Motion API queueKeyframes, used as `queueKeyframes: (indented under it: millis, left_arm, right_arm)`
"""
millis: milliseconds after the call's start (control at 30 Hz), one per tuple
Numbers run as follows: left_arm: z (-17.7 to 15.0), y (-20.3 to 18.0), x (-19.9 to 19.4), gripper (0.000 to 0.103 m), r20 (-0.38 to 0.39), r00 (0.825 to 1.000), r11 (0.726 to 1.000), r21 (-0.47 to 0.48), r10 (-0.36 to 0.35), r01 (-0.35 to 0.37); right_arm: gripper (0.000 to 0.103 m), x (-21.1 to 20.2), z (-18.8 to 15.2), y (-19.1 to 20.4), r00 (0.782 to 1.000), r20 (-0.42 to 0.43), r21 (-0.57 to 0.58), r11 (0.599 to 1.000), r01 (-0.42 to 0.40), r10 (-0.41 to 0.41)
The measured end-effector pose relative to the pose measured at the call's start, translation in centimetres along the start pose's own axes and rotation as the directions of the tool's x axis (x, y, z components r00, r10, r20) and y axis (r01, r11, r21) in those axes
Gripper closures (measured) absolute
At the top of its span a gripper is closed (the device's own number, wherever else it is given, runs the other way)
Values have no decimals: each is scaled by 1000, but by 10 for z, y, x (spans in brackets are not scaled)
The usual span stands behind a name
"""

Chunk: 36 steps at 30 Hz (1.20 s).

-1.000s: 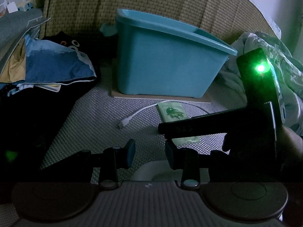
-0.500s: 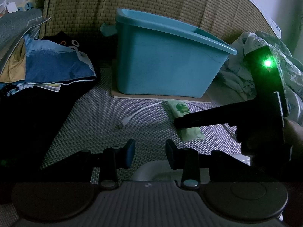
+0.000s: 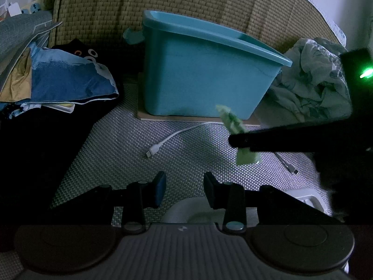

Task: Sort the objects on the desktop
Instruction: 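Lift the sachet with the right gripper and carry it over the bin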

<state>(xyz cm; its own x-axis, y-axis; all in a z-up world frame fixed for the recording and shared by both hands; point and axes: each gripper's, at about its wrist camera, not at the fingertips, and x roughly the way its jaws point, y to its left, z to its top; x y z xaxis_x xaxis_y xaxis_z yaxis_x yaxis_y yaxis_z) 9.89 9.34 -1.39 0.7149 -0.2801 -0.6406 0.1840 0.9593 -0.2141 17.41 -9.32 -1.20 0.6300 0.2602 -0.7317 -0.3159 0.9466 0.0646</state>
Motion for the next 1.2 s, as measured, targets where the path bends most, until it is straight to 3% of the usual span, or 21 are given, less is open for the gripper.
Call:
queueKeyframes:
  millis: [400,700,967,1200]
  left_arm:
    - [0,-1,0,63,-1,1000,1000,3,0,0]
    - [1,-1,0,63,1,1000,1000,0,-1,1]
    - [1,0,0,63,4,1000,1000,-4,-5,5]
    - [0,0,0,63,4,1000,1000,-3,-8,8]
  right_arm:
    - [77,-68,19,24,989,140,-109,994,-33,48]
    - [77,-106,51,33,966,251,-129,991,-34,66]
    - [77,-112,84,36,945,323,-118,993,-5,43]
    - [77,-113,111,27,909,417,-66,997,27,3]
